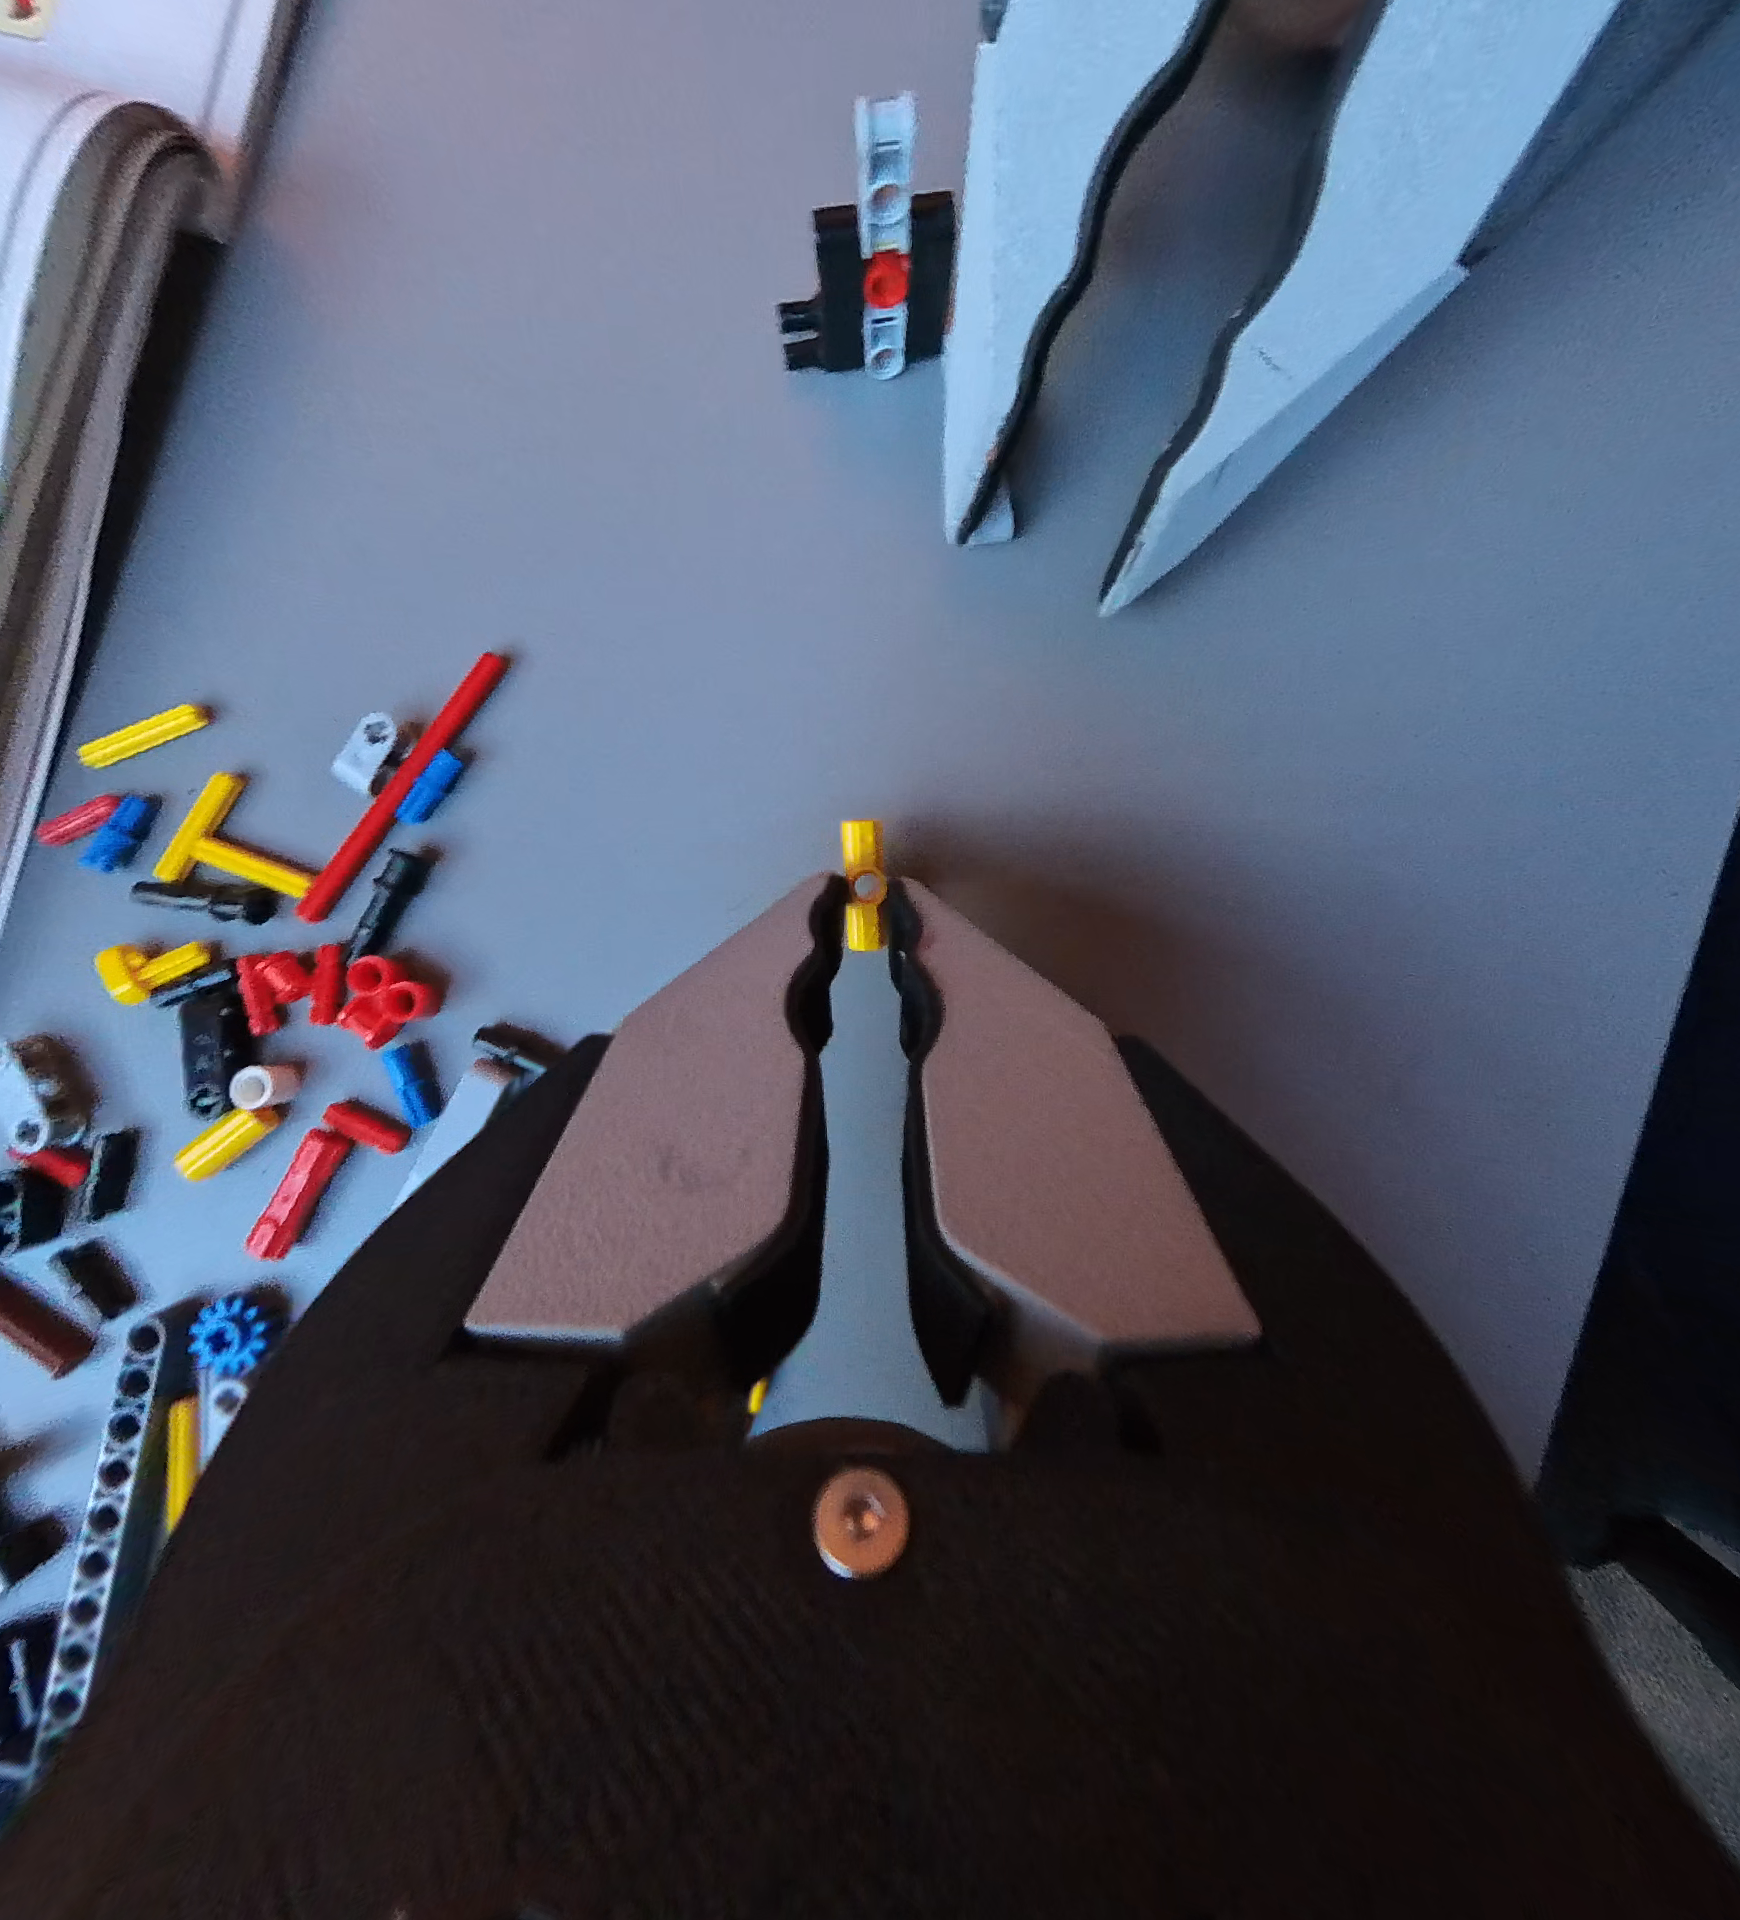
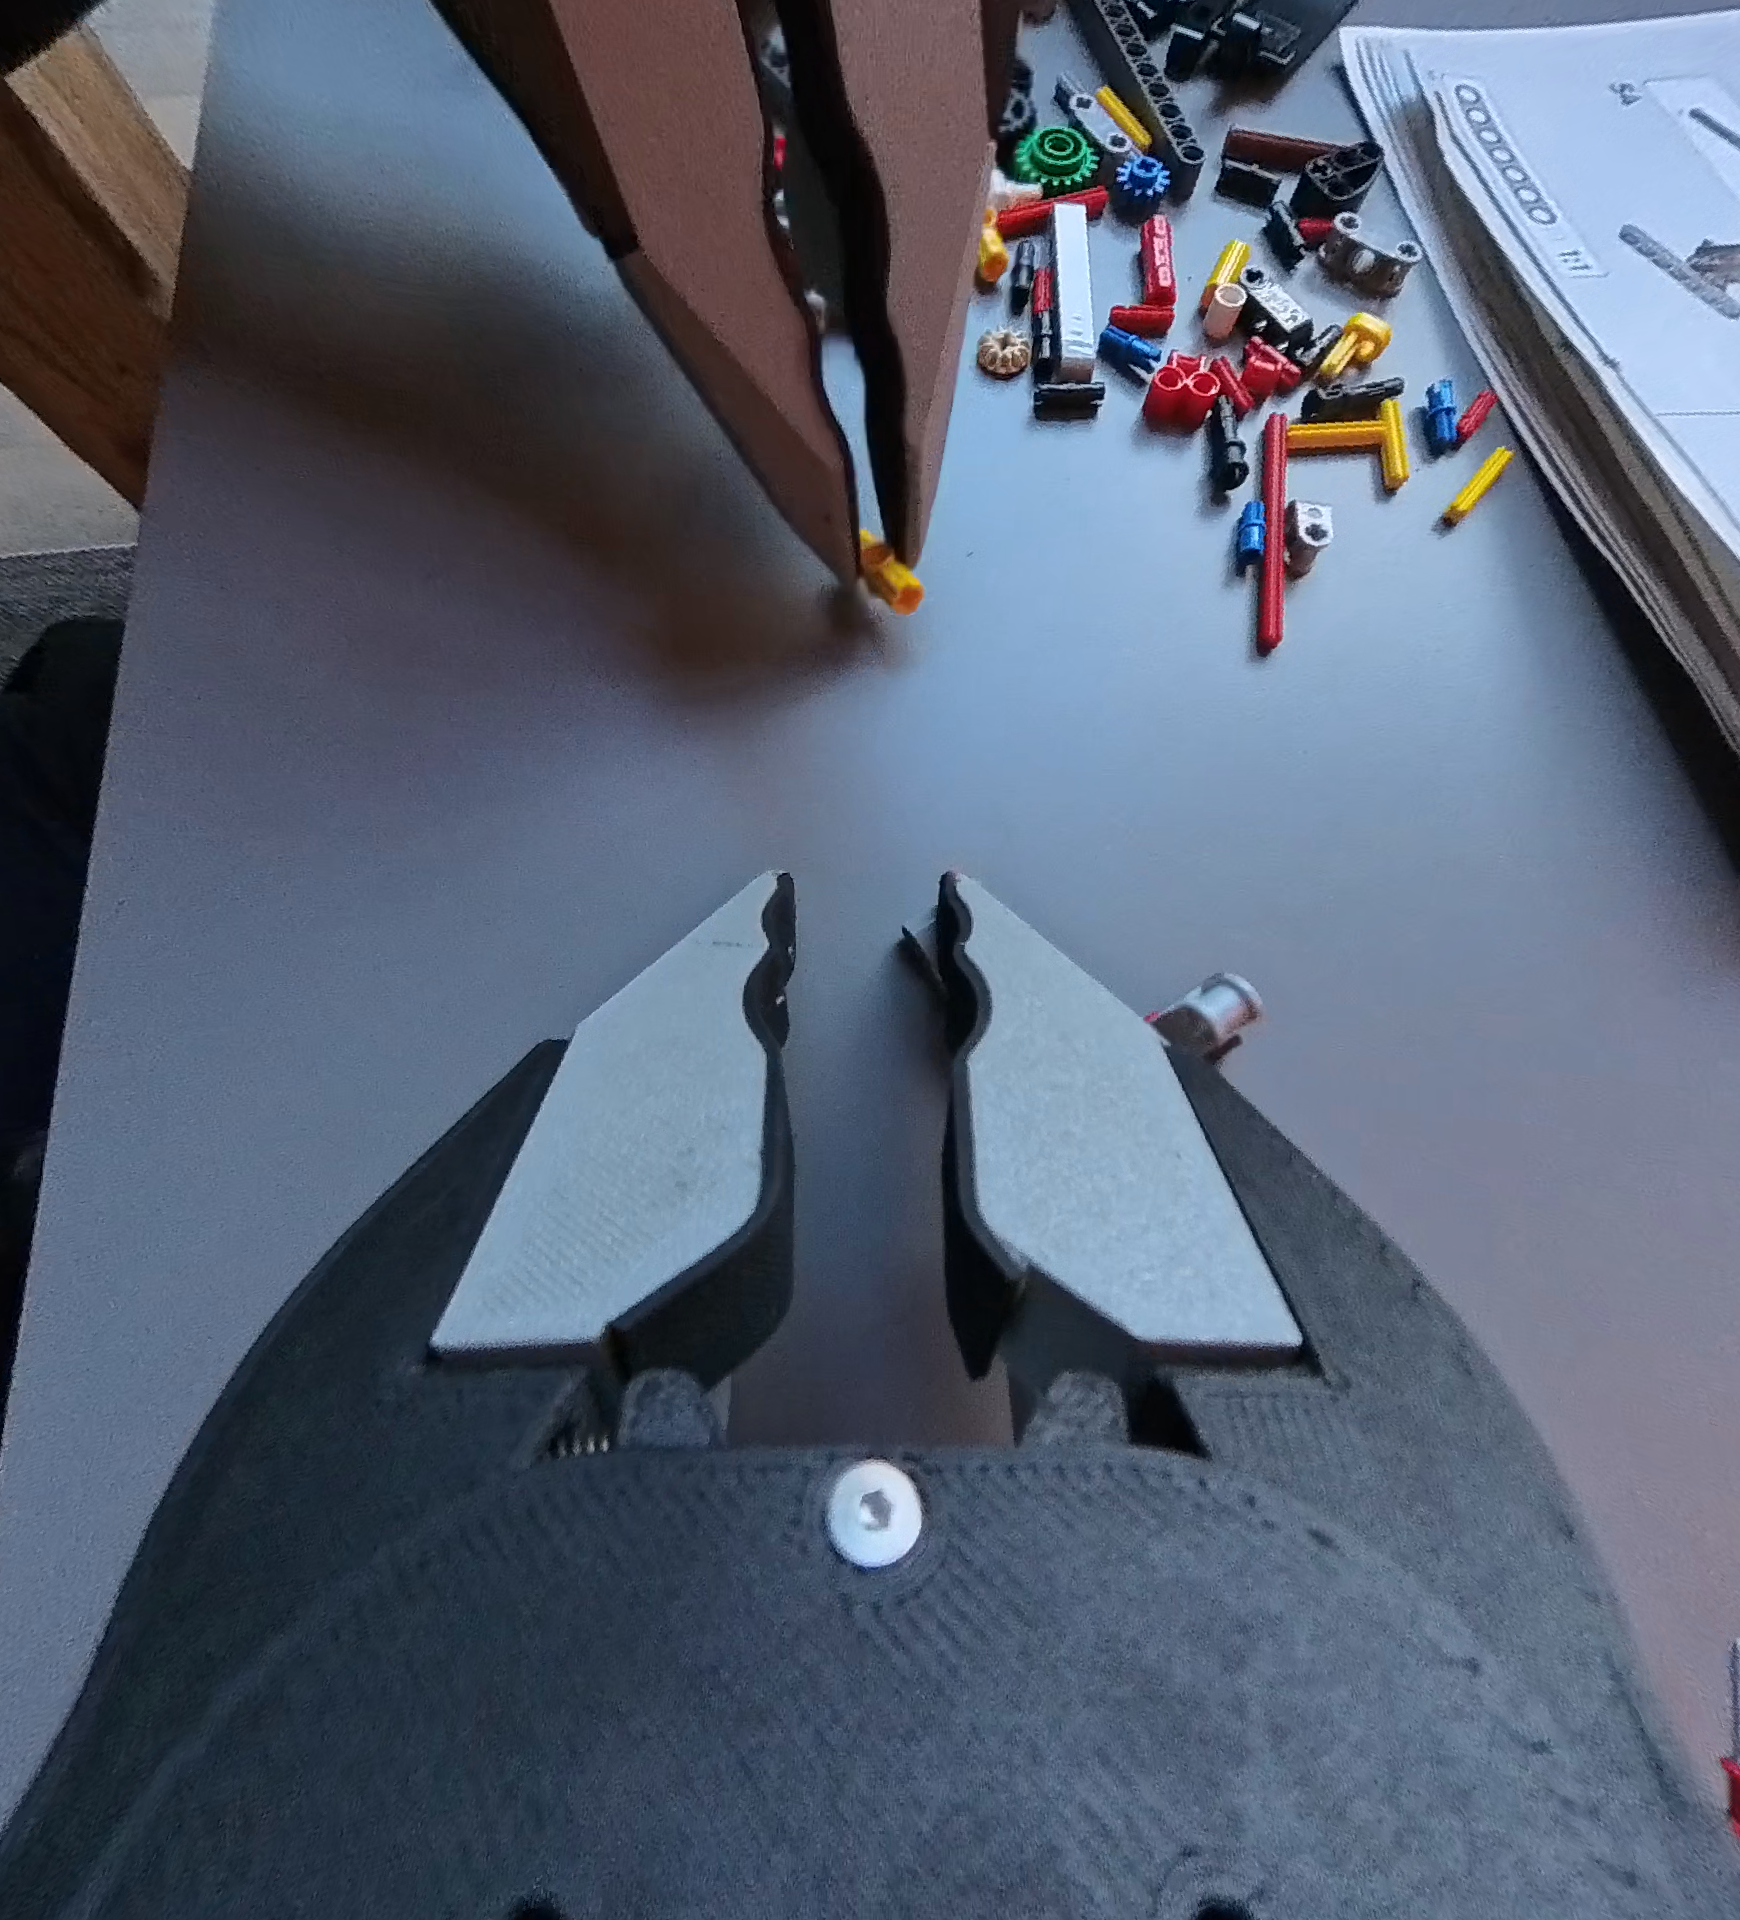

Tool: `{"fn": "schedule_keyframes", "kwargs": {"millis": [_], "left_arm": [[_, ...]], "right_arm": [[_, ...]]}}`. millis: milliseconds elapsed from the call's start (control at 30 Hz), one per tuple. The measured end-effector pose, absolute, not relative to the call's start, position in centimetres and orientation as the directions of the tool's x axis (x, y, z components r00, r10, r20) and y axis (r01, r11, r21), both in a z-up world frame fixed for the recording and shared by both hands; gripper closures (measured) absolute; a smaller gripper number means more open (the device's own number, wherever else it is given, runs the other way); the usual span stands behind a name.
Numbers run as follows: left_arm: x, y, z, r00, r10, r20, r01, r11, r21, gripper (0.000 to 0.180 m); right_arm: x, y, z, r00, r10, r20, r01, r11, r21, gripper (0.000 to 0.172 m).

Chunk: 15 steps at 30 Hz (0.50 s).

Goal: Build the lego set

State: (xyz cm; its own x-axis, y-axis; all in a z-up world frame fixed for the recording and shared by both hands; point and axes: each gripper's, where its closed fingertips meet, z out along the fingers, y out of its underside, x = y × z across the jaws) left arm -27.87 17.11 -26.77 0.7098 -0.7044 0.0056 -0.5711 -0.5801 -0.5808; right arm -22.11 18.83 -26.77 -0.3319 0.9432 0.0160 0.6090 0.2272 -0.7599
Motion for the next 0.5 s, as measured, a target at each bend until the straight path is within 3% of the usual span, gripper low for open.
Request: {"fn": "schedule_keyframes", "kwargs": {"millis": [267,500], "left_arm": [[-26.3,18.0,-27.3,0.704,-0.711,0.004,-0.562,-0.560,-0.609,0.175],[-26.0,18.6,-27.3,0.719,-0.695,0.033,-0.508,-0.557,-0.657,0.172]], "right_arm": [[-19.6,18.9,-26.5,-0.425,0.903,-0.063,0.615,0.237,-0.752,0.157],[-20.0,19.6,-23.0,-0.414,0.905,-0.095,0.487,0.132,-0.863,0.157]]}}
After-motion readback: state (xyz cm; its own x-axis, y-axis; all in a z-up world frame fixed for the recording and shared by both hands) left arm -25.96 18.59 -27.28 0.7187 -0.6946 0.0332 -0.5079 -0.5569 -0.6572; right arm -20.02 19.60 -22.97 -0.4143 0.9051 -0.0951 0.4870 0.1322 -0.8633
